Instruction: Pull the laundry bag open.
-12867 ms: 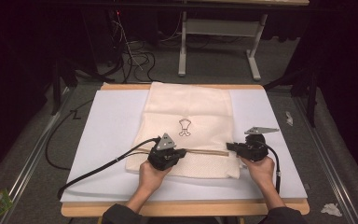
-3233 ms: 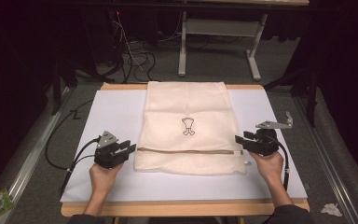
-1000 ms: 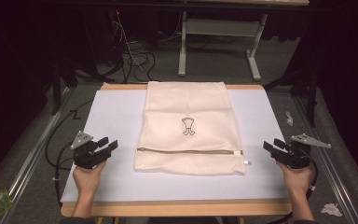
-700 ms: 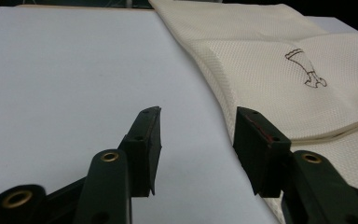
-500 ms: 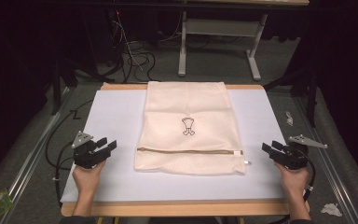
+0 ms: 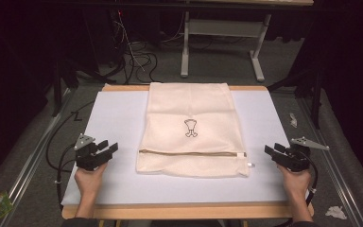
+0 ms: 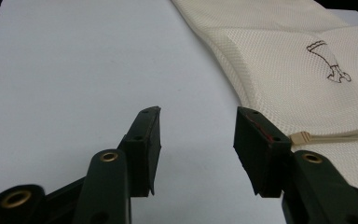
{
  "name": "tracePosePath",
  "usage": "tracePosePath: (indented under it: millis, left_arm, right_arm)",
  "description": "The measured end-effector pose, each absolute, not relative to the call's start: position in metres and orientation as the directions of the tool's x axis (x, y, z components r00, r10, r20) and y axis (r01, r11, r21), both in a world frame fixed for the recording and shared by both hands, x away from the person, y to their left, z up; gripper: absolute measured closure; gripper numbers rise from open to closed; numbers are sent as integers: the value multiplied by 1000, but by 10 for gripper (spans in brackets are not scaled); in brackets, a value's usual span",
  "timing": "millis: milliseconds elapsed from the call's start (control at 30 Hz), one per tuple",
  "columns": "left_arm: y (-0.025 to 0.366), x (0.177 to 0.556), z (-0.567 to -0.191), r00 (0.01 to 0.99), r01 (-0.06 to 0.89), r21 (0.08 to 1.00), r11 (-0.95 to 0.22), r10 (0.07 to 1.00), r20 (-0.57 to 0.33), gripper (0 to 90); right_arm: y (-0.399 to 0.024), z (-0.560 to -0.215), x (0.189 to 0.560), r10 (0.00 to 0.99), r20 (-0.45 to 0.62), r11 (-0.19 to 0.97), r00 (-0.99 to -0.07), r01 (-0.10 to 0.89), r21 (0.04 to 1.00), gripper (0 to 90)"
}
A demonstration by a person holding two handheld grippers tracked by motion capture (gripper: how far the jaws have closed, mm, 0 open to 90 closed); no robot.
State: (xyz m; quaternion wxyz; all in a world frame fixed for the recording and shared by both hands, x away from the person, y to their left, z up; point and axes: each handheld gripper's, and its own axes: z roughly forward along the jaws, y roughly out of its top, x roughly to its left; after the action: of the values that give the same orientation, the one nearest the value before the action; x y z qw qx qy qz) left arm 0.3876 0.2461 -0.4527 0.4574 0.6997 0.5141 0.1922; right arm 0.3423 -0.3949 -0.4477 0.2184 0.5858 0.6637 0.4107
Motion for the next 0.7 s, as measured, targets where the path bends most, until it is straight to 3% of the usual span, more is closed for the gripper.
tracePosePath:
  millis: [700]
  left_arm:
    - [237, 399, -465, 382, 560, 825, -78, 908, -174, 502]
  right_arm:
    - [-386, -457, 355, 954, 188, -9, -234, 605, 796, 509]
